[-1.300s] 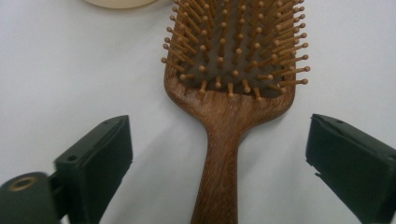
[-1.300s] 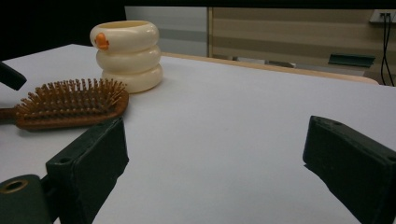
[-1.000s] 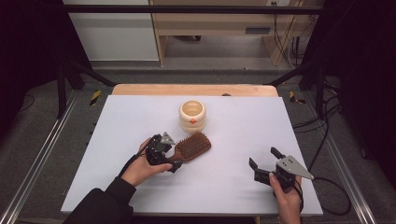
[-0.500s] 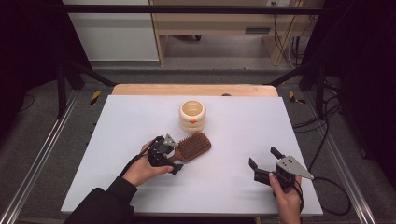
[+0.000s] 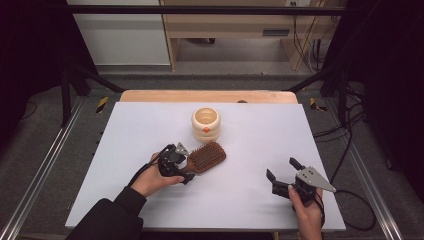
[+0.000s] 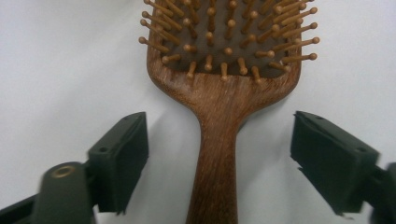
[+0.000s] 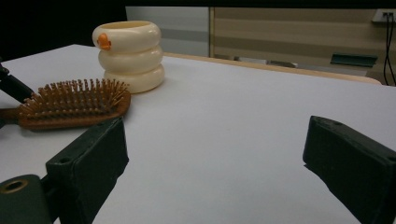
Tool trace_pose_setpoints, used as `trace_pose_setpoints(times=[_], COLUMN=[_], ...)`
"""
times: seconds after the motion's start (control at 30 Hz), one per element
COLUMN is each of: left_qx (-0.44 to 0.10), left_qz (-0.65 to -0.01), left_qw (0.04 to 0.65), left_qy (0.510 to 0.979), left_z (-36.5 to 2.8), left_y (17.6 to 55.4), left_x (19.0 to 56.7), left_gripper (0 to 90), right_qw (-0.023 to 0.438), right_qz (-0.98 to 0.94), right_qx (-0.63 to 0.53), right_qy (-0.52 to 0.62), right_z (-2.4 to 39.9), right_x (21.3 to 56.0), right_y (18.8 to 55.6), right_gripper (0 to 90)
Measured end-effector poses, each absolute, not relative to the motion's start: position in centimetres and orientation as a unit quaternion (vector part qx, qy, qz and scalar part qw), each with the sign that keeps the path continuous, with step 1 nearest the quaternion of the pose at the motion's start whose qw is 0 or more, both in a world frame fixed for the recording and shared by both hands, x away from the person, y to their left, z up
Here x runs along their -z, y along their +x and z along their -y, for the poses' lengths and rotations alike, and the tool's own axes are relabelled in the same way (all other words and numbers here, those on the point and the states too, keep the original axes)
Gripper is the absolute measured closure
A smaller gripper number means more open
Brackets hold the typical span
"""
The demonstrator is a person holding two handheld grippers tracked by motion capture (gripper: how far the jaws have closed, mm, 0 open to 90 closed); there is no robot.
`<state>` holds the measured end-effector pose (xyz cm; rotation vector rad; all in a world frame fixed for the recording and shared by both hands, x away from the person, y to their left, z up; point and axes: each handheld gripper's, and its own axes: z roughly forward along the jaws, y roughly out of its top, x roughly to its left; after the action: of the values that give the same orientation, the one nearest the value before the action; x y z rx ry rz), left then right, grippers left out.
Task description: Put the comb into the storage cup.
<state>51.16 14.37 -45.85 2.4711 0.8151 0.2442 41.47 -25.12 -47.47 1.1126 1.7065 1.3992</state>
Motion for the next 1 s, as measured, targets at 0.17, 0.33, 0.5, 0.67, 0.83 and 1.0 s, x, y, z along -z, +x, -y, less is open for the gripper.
trace_pose_setpoints(times=[0.17,0.33,0.5,0.67,0.83,1.0], left_qx=[-0.085,-0.08,-0.077,-0.075,-0.075,-0.073], left_qz=[-0.299,-0.295,-0.288,-0.282,-0.273,-0.272], left_qw=[0.255,0.25,0.242,0.241,0.24,0.238], left_qy=[0.916,0.919,0.924,0.926,0.929,0.93], left_z=[-14.44,-14.52,-14.51,-14.39,-14.2,-14.15], left_y=[51.51,51.59,51.64,51.71,51.64,51.68], left_x=[45.66,45.75,45.86,45.76,45.72,45.63], left_gripper=[26.7,32.2,36.6,41.0,46.0,50.5], right_qw=[0.329,0.329,0.329,0.329,0.328,0.328], right_qz=[-0.652,-0.652,-0.652,-0.652,-0.652,-0.654], right_qx=[-0.535,-0.535,-0.535,-0.535,-0.535,-0.533], right_qy=[0.424,0.425,0.425,0.425,0.425,0.425], right_z=[25.16,25.14,25.14,25.15,25.12,25.1], right_x=[47.44,47.45,47.45,47.46,47.48,47.51], right_y=[41.45,41.47,41.47,41.48,41.49,41.51], right_gripper=[6.6,6.6,6.6,6.6,6.6,6.6])
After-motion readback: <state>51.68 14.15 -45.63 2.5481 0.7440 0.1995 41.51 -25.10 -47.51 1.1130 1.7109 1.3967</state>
